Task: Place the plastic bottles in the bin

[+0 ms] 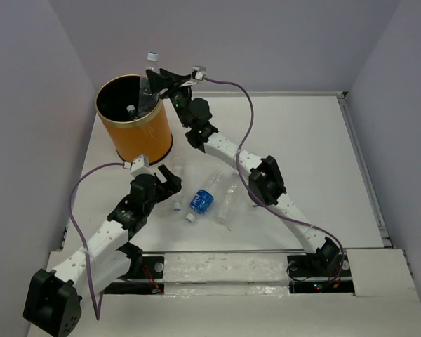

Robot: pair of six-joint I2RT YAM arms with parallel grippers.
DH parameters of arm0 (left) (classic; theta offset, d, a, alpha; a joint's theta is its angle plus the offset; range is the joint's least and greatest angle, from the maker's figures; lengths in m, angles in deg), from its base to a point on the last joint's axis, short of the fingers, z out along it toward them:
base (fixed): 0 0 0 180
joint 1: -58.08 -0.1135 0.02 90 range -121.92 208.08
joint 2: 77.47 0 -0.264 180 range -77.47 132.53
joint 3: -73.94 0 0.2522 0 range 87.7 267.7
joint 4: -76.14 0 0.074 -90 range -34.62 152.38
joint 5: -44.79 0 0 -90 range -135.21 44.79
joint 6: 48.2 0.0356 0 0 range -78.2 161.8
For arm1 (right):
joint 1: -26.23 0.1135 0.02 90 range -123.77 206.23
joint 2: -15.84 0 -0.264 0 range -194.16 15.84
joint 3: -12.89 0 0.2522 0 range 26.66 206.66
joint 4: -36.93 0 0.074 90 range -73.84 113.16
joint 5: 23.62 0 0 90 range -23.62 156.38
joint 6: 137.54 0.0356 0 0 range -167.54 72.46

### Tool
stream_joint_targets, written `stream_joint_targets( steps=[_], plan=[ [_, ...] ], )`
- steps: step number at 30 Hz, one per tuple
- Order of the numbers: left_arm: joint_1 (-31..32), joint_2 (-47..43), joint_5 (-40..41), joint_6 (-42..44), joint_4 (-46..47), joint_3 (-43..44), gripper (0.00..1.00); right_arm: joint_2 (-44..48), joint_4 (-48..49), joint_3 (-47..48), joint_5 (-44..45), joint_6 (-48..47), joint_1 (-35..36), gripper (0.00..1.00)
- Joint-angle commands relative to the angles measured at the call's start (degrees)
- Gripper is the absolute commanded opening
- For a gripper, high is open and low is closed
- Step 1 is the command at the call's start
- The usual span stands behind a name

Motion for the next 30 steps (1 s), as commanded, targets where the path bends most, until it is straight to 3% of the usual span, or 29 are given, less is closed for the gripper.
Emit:
stream_joint_targets(
  steps=[1,2,3,7,9,12,13,14,15,17,19,24,28,30],
  plan=[
    [0.3,4.2,3.3,2.1,1.8,5.3,0.99,5.6,2.4,-3.8,-4.9,-3.8,0.5,0.73],
    [0.2,5.3,3.2,2.5,1.9,6.1,0.99,6.7,1.7,-4.8,-5.5,-4.3,1.1,0.82],
    [0.2,7.5,3.1,2.7,1.9,7.6,0.99,7.9,1.0,-5.7,-6.5,-4.9,1.1,0.85],
    [0.3,12.0,4.8,4.6,2.0,11.5,0.99,16.9,-2.3,-13.8,-8.4,-8.1,1.1,0.88],
    [0.2,14.7,5.7,5.2,1.8,13.8,0.99,26.8,-1.6,-27.1,-8.9,-8.9,1.1,0.86],
    [0.2,17.5,7.0,6.0,1.7,15.7,0.99,38.1,-0.5,-43.5,-8.2,-8.6,1.1,0.71],
    [0.2,19.5,7.3,6.3,1.9,16.6,0.99,45.2,0.0,-54.1,-7.7,-8.9,1.1,0.65],
    [0.3,20.7,7.5,7.0,1.9,17.1,0.99,48.5,-0.2,-59.0,-6.4,-9.1,1.1,0.45],
    [0.4,23.0,7.5,7.1,2.0,18.1,0.99,51.7,-0.9,-67.5,-6.0,-8.5,0.5,0.4],
    [0.6,25.4,7.9,7.7,2.3,19.1,0.99,59.5,-2.5,-74.7,-6.0,-7.5,-0.2,0.39],
    [0.5,29.4,7.0,9.4,2.1,21.6,0.99,63.6,-6.3,-80.3,-6.0,-5.6,-0.8,0.43],
    [0.5,37.2,9.4,10.4,-0.9,25.9,0.99,72.7,-15.9,-91.5,-8.1,-4.3,-1.3,0.77],
    [0.5,41.2,9.6,10.3,-0.9,27.3,0.97,78.2,-19.7,-96.3,-8.9,-3.6,-1.3,0.81],
    [0.5,42.3,10.2,10.7,-0.7,28.1,0.88,80.4,-24.1,-99.1,-7.9,-3.8,-1.3,0.81]
  ],
)
